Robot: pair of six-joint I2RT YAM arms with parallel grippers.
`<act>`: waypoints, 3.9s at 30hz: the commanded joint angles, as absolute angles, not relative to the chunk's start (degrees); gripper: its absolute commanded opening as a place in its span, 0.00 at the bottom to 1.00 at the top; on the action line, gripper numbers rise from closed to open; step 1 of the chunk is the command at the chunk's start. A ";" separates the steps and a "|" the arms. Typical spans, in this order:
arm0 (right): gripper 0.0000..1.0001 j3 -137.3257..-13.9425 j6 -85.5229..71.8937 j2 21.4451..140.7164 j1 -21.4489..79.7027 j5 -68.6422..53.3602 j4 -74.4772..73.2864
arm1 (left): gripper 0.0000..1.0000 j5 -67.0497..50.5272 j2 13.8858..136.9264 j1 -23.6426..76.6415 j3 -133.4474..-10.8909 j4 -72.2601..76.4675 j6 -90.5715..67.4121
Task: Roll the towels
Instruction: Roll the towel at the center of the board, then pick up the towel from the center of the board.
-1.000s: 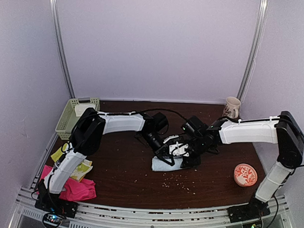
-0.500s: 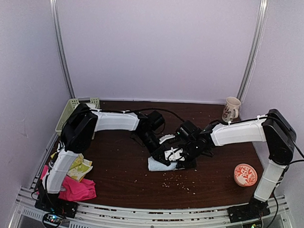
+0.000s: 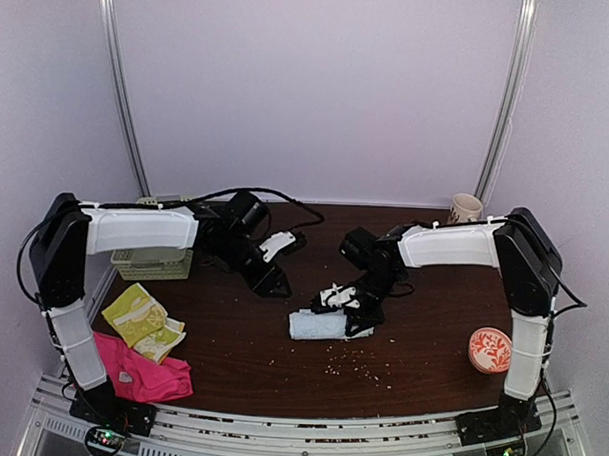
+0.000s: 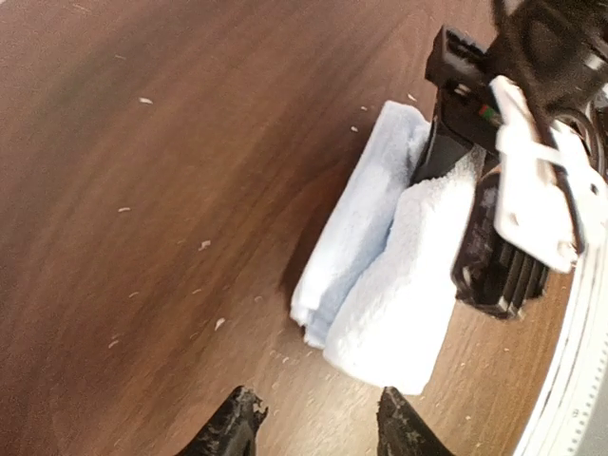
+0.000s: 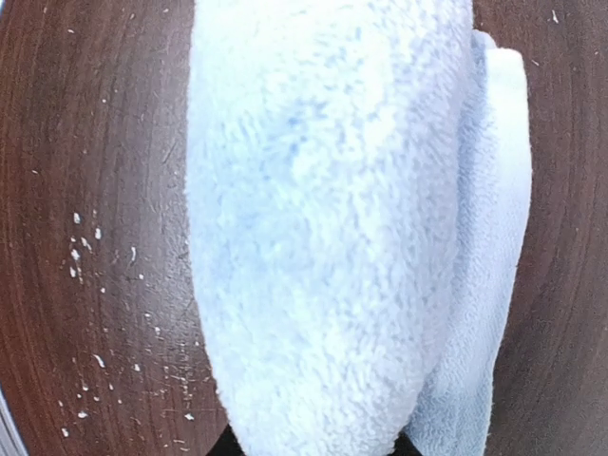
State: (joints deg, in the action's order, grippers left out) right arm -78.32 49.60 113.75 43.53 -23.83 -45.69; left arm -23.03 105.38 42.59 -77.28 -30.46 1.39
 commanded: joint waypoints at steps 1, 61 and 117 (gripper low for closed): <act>0.17 -80.88 49.09 124.55 42.27 -29.36 -61.07 | 0.43 -10.66 95.42 43.39 -69.07 -18.83 0.28; 0.25 -99.34 46.72 143.02 34.46 -38.91 -77.70 | 0.46 15.11 124.94 69.35 -81.70 -11.87 33.31; 0.48 -74.27 35.95 108.26 17.40 -40.86 -51.03 | 0.00 6.51 105.59 58.36 -75.72 -11.25 32.57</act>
State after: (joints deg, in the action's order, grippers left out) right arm -72.93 35.77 108.27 17.32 -40.01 -51.18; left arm 6.98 109.75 60.88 -77.67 -13.93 32.49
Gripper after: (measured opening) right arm 0.480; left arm 0.277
